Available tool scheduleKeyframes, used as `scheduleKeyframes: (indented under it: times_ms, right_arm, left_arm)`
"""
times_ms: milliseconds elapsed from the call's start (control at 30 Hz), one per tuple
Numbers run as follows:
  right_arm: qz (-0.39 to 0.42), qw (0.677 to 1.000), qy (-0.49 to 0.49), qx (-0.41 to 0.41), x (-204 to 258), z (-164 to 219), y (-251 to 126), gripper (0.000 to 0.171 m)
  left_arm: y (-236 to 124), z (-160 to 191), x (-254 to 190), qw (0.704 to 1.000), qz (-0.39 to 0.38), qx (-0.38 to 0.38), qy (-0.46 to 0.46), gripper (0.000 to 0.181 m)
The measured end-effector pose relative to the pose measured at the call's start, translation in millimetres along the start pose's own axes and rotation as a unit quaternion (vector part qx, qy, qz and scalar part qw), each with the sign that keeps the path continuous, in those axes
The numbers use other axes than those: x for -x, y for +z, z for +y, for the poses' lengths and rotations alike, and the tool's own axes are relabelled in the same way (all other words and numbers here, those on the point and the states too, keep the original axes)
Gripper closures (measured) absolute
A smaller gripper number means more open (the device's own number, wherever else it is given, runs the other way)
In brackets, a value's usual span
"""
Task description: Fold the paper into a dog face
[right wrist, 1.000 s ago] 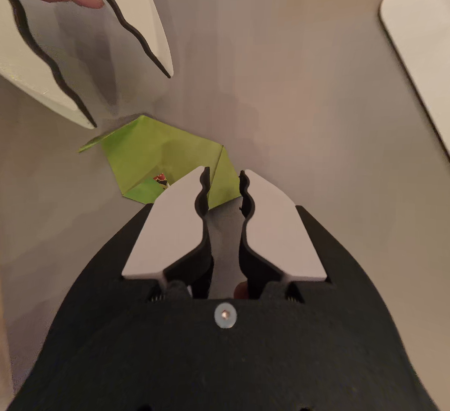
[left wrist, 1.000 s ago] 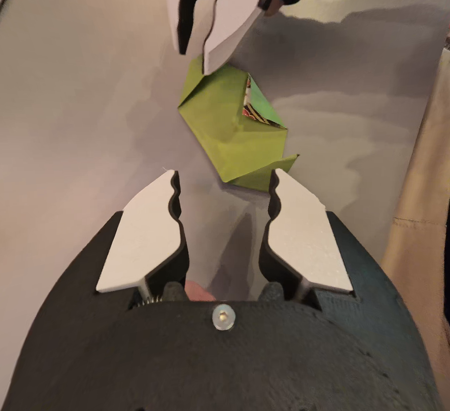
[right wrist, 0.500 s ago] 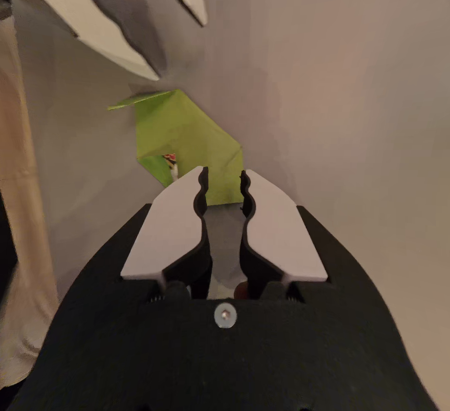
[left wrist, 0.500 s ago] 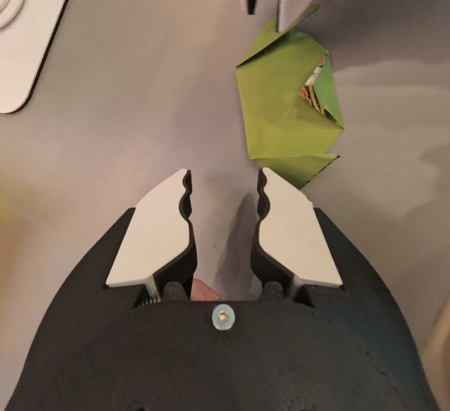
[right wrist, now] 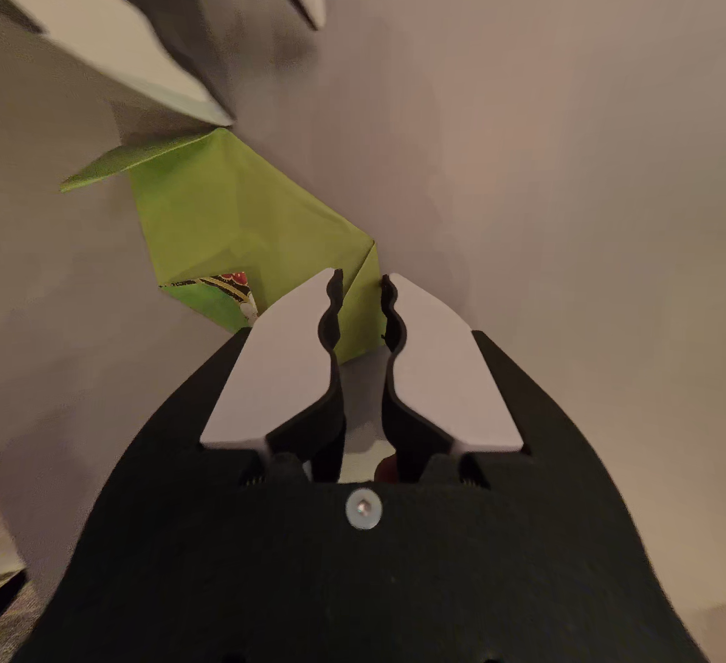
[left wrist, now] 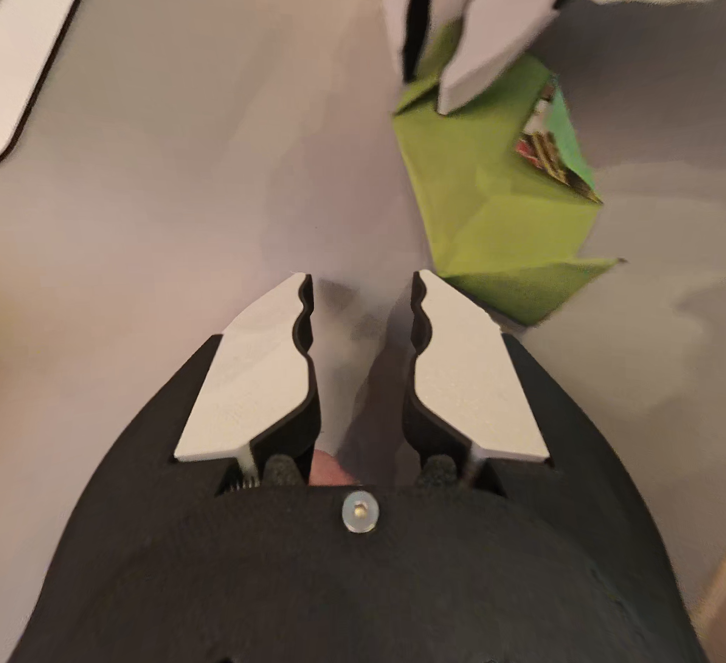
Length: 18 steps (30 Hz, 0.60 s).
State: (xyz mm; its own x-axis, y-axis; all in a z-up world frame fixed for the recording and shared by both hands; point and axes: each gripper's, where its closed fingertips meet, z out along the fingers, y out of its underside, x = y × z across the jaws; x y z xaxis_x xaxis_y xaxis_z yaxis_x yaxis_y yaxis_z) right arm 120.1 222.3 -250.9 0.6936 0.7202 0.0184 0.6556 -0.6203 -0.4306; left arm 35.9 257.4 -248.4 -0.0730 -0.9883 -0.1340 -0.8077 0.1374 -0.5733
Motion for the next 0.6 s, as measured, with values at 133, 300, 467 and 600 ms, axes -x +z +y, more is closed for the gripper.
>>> scheduleKeyframes:
  times_ms: [133, 300, 467, 600]
  right_arm:
    - [-0.018, 0.999, 0.033, 0.004, 5, 4, -3, 0.152]
    - [-0.011, 0.999, 0.043, -0.027, -3, 0, -15, 0.147]
    - [-0.014, 1.000, 0.015, -0.005, 1, 7, -5, 0.147]
    - [0.003, 1.000, -0.002, 0.001, 2, 7, -4, 0.150]
  left_arm:
    - [-1, 3, 22, 0.998, -0.056, 0.004, -0.012, 0.136]
    - [-16, -11, 9, 0.998, 0.013, -0.045, -0.031, 0.129]
    - [-17, -24, -24, 0.995, 0.076, -0.056, -0.023, 0.124]
    - [0, -4, -21, 0.999, 0.048, -0.012, -0.015, 0.125]
